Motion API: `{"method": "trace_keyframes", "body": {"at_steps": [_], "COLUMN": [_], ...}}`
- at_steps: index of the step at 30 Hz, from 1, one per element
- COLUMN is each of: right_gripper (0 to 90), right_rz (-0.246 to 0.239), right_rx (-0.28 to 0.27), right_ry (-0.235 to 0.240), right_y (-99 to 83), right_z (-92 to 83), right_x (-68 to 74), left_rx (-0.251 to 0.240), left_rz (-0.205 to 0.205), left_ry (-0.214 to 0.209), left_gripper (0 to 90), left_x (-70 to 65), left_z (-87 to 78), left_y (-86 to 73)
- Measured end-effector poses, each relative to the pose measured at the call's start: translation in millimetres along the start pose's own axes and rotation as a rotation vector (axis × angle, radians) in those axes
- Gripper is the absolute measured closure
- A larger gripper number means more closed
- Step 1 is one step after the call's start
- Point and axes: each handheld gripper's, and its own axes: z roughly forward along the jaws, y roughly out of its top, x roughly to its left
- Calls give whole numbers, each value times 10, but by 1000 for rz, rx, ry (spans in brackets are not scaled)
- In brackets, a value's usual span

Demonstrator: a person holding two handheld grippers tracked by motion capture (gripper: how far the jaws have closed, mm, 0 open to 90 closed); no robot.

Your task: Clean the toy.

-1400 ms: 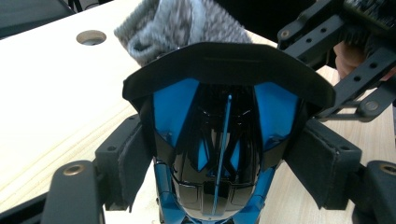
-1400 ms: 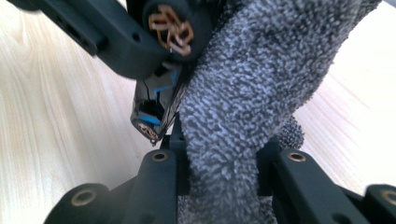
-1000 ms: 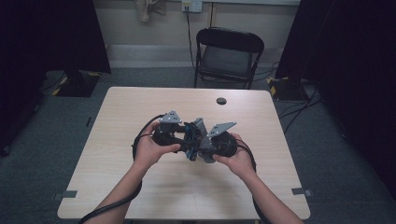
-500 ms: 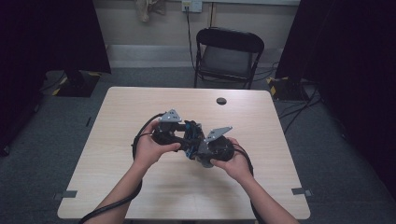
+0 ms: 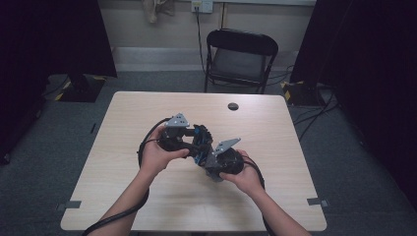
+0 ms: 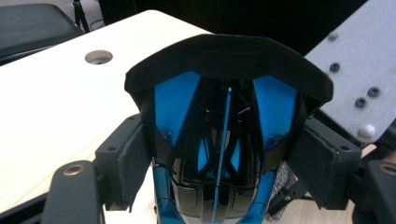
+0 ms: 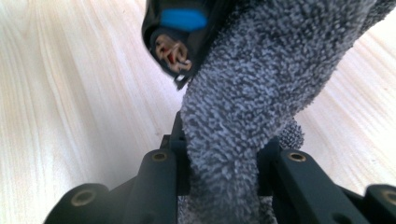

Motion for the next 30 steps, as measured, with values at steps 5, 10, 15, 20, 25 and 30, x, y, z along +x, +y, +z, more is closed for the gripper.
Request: {"method": "trace_keyframes", "body": {"at_steps": [5,10,15,20,25,30], "right_gripper": [696,697,696,696,696,696], "right_rz": [-1,5,46,50,45,4], "right_rx": [12,24,2,-56,-109,-94], "right_ry": [0,-20,-52,-96,-111,-93], "right_y": [-23,-65,-75,78,232,322], "right_z": [-4,-53,-206,-480,-667,-641], "right_x": [-16,-63,-201,-330,-367,-257], "left_rx": [-9,-10,2,12,24,25], "left_rz": [0,-1,-3,-11,-7,-11], "left_ry": [3,4,9,10,18,13], "left_gripper": [253,253,253,253,253,253], "left_x": [10,19,31,50,51,49], "left_z": [-24,-55,-71,-56,-21,35], "left_y": [9,-7,-61,-122,-132,-128]}}
